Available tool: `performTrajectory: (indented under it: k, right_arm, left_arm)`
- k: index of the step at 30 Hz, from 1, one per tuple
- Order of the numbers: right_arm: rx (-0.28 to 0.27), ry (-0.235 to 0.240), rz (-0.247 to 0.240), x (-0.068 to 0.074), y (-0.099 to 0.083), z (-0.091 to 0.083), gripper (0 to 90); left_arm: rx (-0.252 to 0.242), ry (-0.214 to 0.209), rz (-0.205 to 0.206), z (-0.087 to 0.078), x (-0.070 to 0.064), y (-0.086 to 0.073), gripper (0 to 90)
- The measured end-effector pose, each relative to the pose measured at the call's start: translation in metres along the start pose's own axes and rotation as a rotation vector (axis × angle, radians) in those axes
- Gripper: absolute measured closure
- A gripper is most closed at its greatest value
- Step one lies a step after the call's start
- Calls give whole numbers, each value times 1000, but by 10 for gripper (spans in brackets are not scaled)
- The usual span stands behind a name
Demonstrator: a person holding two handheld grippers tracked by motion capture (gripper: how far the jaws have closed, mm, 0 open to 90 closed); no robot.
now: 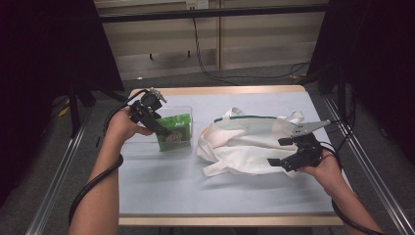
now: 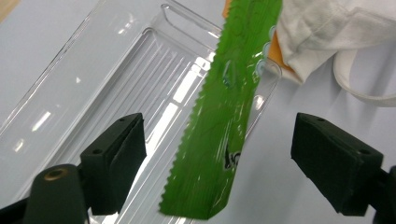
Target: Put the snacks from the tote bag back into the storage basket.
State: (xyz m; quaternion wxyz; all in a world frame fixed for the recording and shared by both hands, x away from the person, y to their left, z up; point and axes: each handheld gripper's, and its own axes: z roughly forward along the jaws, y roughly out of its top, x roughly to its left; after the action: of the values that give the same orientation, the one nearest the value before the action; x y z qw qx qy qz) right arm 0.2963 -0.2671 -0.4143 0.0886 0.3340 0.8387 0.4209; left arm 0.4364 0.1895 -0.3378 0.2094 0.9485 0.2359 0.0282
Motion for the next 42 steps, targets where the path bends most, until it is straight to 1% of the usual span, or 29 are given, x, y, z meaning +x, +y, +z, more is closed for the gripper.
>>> performTrajectory:
  k: [3, 4, 5, 9, 11, 12, 14, 15, 16, 17, 18, 19, 20, 21, 22, 23, 24, 26, 27, 28, 30, 31, 32, 35, 36, 38, 39, 40, 42]
  right_arm:
    - [2, 7, 0, 0, 0, 1, 90]
    - [2, 8, -1, 0, 1, 1, 90]
    - [2, 8, -3, 0, 1, 2, 89]
    - [-2, 7, -4, 0, 2, 1, 90]
    - [-2, 11, -5, 0, 2, 1, 89]
    - [-2, 12, -6, 0, 2, 1, 89]
    - [-5, 11, -8, 0, 2, 2, 89]
    - [-3, 12, -9, 0, 2, 2, 89]
    - [-3, 12, -10, 0, 2, 3, 88]
    - [0, 13, -9, 0, 2, 3, 88]
    - [1, 14, -8, 0, 2, 4, 88]
    - [2, 16, -7, 1, 2, 4, 88]
    - [2, 15, -11, 1, 2, 4, 88]
    - [1, 15, -13, 1, 2, 5, 88]
    - [2, 14, -13, 1, 2, 5, 88]
    - [1, 18, -14, 1, 3, 5, 88]
    - [1, 16, -16, 1, 3, 5, 88]
    - [0, 17, -12, 2, 3, 4, 88]
    - [1, 16, -14, 2, 3, 4, 88]
    - [0, 17, -15, 2, 3, 5, 88]
    - [2, 18, -17, 2, 3, 5, 88]
    - [2, 18, -16, 3, 4, 5, 88]
    - [0, 19, -17, 3, 4, 5, 88]
    - [-2, 17, -21, 3, 4, 4, 88]
    - [-2, 18, -21, 3, 4, 4, 88]
    - [-2, 19, -19, 2, 4, 4, 87]
    - [-1, 20, -18, 2, 4, 4, 87]
    - [-1, 18, -19, 2, 4, 4, 87]
    - [-4, 17, -19, 2, 4, 4, 87]
  left_arm:
    - [-19, 6, -35, -2, 1, -6, 154]
    - [-2, 3, -18, -3, 2, -7, 154]
    - [-18, 6, -42, -3, 1, -9, 151]
    - [-28, 15, -54, -5, 2, -16, 137]
    - [-61, 11, -100, -4, 0, -20, 134]
    - [-52, 14, -75, -5, 1, -21, 131]
    - [-45, 15, -69, -6, 2, -24, 118]
    - [-78, 21, -109, -4, -1, -25, 116]
    - [-68, 22, -93, -5, 0, -26, 111]
    - [-94, 21, -128, -4, -2, -28, 109]
    - [-74, 27, -112, -4, -1, -29, 103]
    - [-103, 33, -148, -3, -4, -31, 98]
    - [-81, 35, -112, -4, -2, -32, 96]
    - [-114, 36, -157, -2, -5, -33, 91]
    - [-94, 37, -121, -4, -3, -35, 90]
    - [-121, 34, -159, -2, -6, -36, 89]
    - [-99, 37, -126, -3, -4, -37, 89]
    - [-114, 47, -147, -1, -8, -39, 81]
    - [-99, 44, -122, -2, -7, -39, 81]
    - [-121, 47, -139, -1, -9, -40, 80]
    - [-134, 44, -138, -1, -10, -42, 80]
    - [-143, 42, -155, 0, -11, -43, 79]
    - [-132, 41, -132, 0, -11, -44, 80]
    - [-151, 40, -155, 4, -16, -45, 79]
    - [-136, 39, -128, 4, -16, -46, 76]
    - [-160, 35, -147, 7, -20, -47, 74]
    - [-140, 32, -120, 6, -19, -48, 74]
    - [-165, 34, -144, 7, -22, -48, 73]
    - [-151, 26, -128, 7, -23, -50, 73]
